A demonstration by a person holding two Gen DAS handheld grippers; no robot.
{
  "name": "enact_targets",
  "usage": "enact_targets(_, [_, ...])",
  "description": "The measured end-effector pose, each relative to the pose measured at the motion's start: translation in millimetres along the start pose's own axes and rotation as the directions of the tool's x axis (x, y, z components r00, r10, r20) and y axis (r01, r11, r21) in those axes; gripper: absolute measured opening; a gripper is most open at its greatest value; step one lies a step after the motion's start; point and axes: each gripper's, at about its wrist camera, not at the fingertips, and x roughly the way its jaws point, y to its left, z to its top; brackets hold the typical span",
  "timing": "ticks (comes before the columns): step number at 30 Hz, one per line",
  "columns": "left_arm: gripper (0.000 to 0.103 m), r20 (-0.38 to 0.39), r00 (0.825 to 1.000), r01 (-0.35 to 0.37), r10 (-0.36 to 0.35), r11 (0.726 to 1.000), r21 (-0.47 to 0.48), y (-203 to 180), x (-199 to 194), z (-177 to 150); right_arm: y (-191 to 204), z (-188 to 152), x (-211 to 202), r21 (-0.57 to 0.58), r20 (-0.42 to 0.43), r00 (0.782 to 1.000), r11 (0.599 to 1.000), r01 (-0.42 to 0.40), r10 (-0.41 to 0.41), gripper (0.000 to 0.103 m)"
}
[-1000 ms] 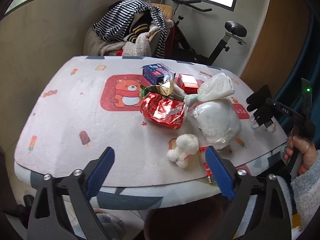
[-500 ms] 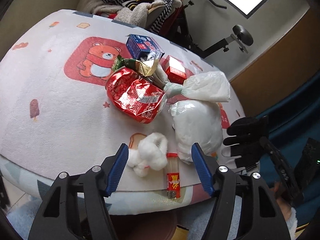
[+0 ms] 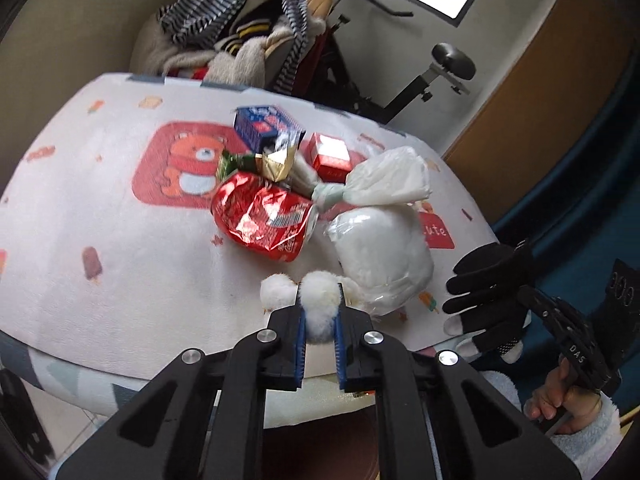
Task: Collect trash
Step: 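Carry the cotton ball to the brown bin and open the left gripper while the right drops the sock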
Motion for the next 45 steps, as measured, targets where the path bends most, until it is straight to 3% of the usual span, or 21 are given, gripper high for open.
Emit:
enact_targets(8, [0.012,0.046,0.999,0.012,-0.016,0.996,0.086,-6.0,-46.6,-32.6,42.9,-30.1,-14.7,-0.102,-0.045,0.991,0.987,-0.126,0.122,0.009])
enact_targets(14, [0.012,0.062,0.998,0.023,-0.029,0.994,0.103,-5.6,-68.1,-72.2,75.6,-70.3,-15.1,-0.157,-0.166,0.959,0.954,-0.254,0.228,0.009])
enact_targets(20, [0.012,0.07,0.997,0.008,-0.015,0.994,0.105,-1.7,-80.9,-104.9,99.2,-108.9,16.1,-0.189,-0.322,0.918,0.935,-0.301,0.231,0.009])
enact_targets(25, [0.012,0.055,0.998,0.007,-0.012,0.996,0.092,6.0,-80.2,-126.3,99.1,-113.4,49.8,-0.207,-0.387,0.899,0.931,-0.299,0.203,0.009])
enact_targets(31, [0.012,0.045,0.999,0.002,-0.007,0.994,0.106,12.2,-75.8,-137.3,90.0,-124.8,77.9,-0.146,-0.432,0.883,0.951,-0.271,0.185,0.009])
enact_targets(33, [0.012,0.043,0.999,-0.001,-0.004,0.994,0.107,11.5,-74.1,-137.6,89.6,-125.9,80.6,-0.137,-0.429,0.884,0.953,-0.269,0.187,0.011])
enact_targets(36, [0.012,0.042,0.999,0.011,-0.016,0.994,0.11,9.8,-72.6,-137.6,86.0,-126.8,84.2,-0.127,-0.437,0.882,0.958,-0.256,0.178,0.026])
enact_targets(39, [0.012,0.038,0.999,0.02,-0.025,0.992,0.123,7.6,-69.9,-137.5,80.3,-126.2,79.8,-0.121,-0.41,0.895,0.962,-0.245,0.176,0.042])
enact_targets(41, [0.012,0.035,0.999,0.031,-0.035,0.991,0.127,7.1,-67.9,-138.5,77.2,-124.4,74.6,-0.114,-0.386,0.907,0.967,-0.229,0.169,0.055])
enact_targets(45, [0.012,0.031,0.996,0.072,-0.078,0.985,0.157,4.4,-60.5,-143.2,67.6,-116.7,54.9,-0.096,-0.277,0.953,0.984,-0.151,0.119,0.061])
